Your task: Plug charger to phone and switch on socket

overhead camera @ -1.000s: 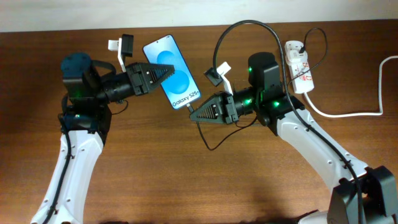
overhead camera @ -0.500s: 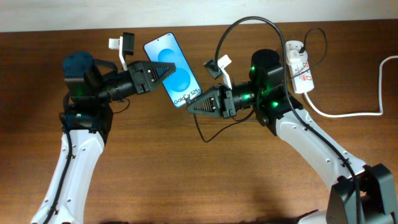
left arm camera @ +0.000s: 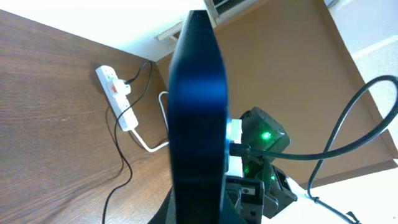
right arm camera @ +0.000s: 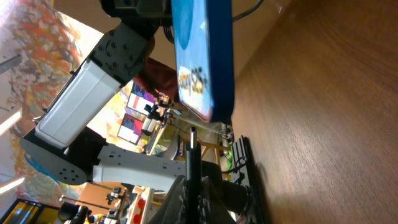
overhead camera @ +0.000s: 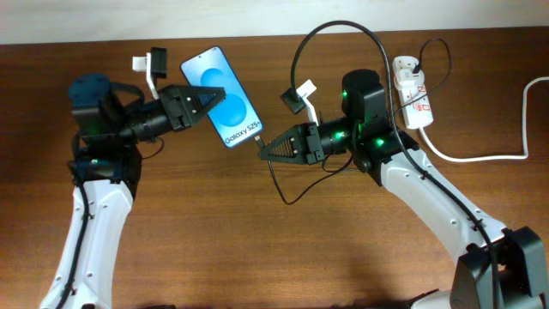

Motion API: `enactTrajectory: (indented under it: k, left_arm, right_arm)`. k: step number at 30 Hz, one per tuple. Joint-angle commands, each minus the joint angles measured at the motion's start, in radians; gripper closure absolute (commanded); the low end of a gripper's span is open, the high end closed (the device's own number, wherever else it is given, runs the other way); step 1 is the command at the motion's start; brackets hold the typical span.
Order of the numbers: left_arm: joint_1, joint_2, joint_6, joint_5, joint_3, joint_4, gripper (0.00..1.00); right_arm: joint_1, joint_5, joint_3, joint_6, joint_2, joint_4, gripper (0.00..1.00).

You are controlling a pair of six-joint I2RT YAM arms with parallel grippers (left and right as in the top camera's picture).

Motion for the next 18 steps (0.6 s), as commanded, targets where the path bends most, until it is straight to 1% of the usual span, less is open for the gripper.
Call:
enactTrajectory:
  k: [1,5,8,14,18]
  left_arm:
    - [0.004,-0.013,-0.011,0.036,0.009,0.01,1.0]
    - [0.004,-0.013,-0.034,0.036,0.009,0.01,1.0]
    - [0.004,-0.013,-0.044,0.036,0.009,0.01,1.0]
    - [0.003,-0.013,-0.044,0.037,0.009,0.01,1.0]
    - [0.003,-0.013,-0.043,0.037,0.009,0.01,1.0]
  right_arm:
    - [0.005,-0.001,0.008,-0.008,-0.01,0.002,0.96]
    - [0.014,0.001,0.008,-0.021,-0.01,0.002,0.96]
    - [0.04,0.046,0.008,-0.014,-0.005,-0.061,0.96]
    - [0.051,0.045,0.008,-0.022,-0.001,0.003,0.96]
    - [0.051,0.044,0.008,-0.021,-0.001,0.006,0.96]
